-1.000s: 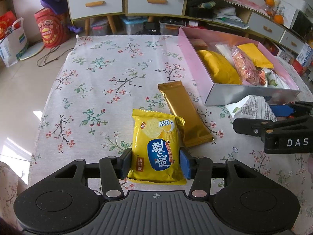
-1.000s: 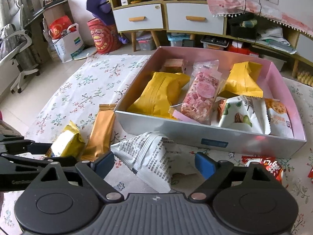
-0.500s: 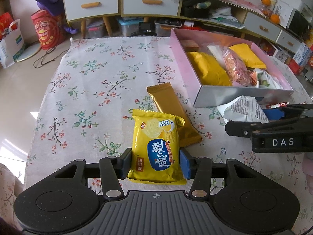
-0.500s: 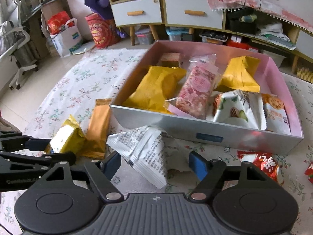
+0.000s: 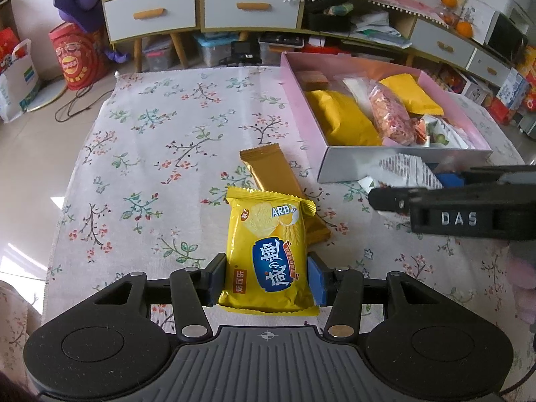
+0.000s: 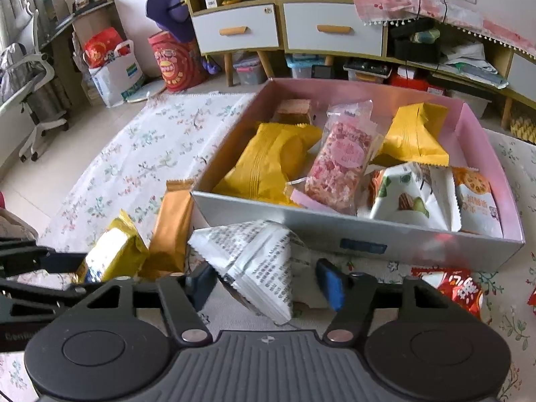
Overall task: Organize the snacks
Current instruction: 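Grasp the yellow blue-label biscuit pack with left while right grasps the white printed triangular packet, then lift the biscuit pack with left while right lifts the white printed packet toward the box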
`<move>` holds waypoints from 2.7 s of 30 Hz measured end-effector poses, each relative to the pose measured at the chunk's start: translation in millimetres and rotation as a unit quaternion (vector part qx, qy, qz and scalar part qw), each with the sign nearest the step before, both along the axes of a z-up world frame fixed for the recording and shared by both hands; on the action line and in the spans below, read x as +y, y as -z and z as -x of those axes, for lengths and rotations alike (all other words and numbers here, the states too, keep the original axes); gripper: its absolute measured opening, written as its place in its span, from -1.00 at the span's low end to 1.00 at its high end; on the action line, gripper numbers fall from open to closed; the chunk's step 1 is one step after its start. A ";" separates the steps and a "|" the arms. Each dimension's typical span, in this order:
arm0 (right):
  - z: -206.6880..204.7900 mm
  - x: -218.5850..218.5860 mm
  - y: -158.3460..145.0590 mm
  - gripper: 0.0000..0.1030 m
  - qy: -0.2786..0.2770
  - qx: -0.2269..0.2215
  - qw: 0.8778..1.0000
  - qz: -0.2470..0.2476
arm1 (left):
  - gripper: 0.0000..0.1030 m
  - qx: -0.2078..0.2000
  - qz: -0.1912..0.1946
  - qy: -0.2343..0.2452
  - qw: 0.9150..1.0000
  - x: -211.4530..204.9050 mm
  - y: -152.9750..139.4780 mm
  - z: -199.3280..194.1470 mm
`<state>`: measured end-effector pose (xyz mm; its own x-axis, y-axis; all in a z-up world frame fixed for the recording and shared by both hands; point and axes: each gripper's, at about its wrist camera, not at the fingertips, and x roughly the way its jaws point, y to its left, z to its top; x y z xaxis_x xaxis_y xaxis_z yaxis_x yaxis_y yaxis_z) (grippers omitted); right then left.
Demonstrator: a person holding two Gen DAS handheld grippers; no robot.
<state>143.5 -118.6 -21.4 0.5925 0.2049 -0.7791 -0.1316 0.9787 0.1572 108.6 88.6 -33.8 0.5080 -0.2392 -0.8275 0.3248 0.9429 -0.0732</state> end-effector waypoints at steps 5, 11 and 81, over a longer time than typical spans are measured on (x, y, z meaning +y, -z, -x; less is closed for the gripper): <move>2.8 -4.1 -6.9 -0.40 0.001 -0.005 1.000 -0.006 | -0.09 -0.003 0.000 0.002 1.000 -0.2 -3.8 2.8; 9.7 -12.2 -15.7 -0.42 0.000 -0.008 1.000 -0.012 | -0.08 -0.007 0.002 0.004 1.000 -2.4 -8.7 5.2; -19.3 -177.7 -53.8 -0.41 0.153 -0.066 0.979 -0.117 | -0.08 -0.090 -0.011 0.048 0.995 -139.2 -44.1 -60.8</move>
